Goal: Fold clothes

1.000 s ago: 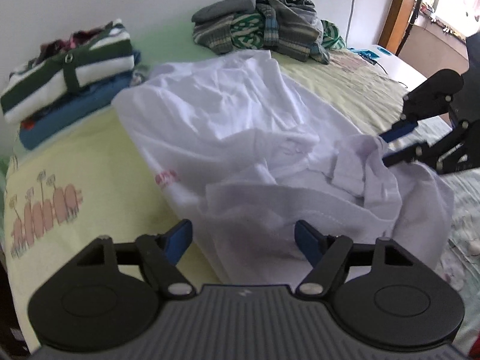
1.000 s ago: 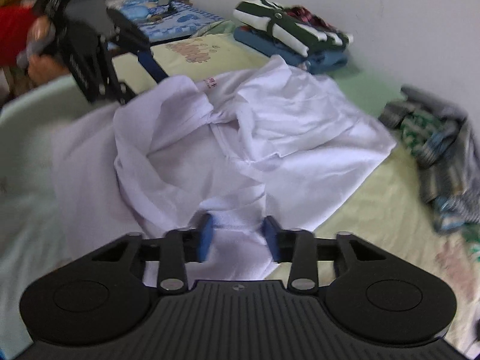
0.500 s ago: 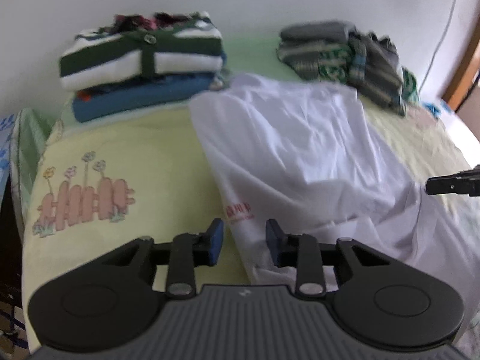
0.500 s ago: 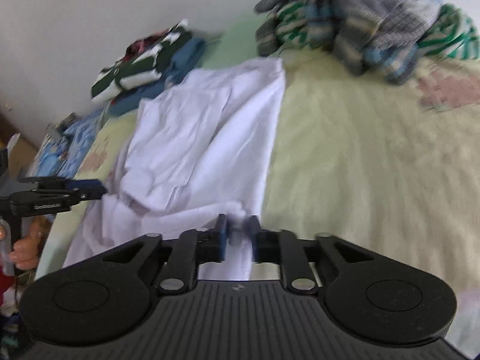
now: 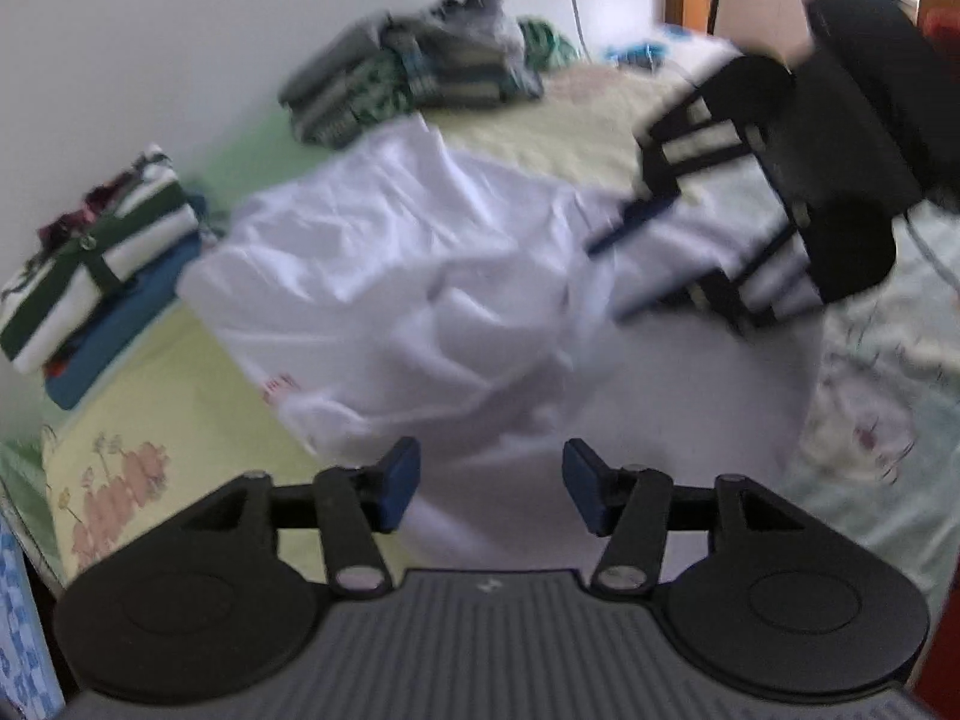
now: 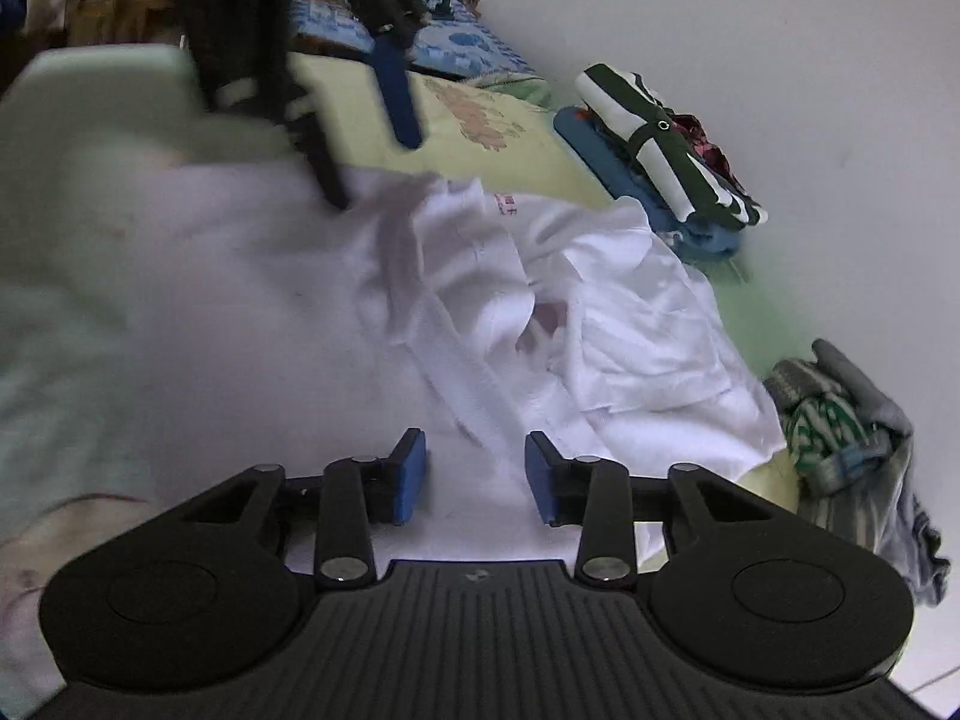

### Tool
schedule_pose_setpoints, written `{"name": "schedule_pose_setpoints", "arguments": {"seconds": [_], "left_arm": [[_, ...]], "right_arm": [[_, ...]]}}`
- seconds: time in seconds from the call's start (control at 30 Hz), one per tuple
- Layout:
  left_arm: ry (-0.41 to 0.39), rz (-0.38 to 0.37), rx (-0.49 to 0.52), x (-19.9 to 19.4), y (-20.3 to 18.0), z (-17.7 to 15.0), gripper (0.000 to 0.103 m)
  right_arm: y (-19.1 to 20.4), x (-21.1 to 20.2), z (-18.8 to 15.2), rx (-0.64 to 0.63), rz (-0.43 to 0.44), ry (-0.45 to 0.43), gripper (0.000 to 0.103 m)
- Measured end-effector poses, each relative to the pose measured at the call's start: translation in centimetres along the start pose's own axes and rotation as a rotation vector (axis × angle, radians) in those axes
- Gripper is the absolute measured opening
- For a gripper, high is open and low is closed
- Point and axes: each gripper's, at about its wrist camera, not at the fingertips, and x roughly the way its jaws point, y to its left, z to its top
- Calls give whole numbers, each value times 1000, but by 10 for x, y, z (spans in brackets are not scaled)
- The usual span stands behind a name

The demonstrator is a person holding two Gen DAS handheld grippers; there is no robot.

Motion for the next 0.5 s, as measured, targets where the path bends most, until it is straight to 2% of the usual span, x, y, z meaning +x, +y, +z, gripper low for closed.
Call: {"name": "schedule_pose_setpoints", "arguments": {"seconds": [0.07,0.13,0.2,0.23,0.3,0.37,0.5], "left_arm": [[0,55,-48,13,7,2,51],[-16,115,-119,22,21,5,51],[-37,130,-199,27,39,10,51],[-48,131,-241,29,48,14,56],[-55,188,-276,38,61,18,58],[-49,253,-302,48,73,21,55],[-44,241,-369,48,91,18,53]], "right_arm": [[-14,2,2,93,-3,-11,11],[-32,3,3,209,-12,-24,9],[-56,6,-3,361,-17,-23,7],[-65,9,-7,427,-21,-18,7],[-81,16,-17,550,-29,-7,6],[-88,22,-27,621,-55,14,5],[-84,14,-29,614,-56,-27,7]]}}
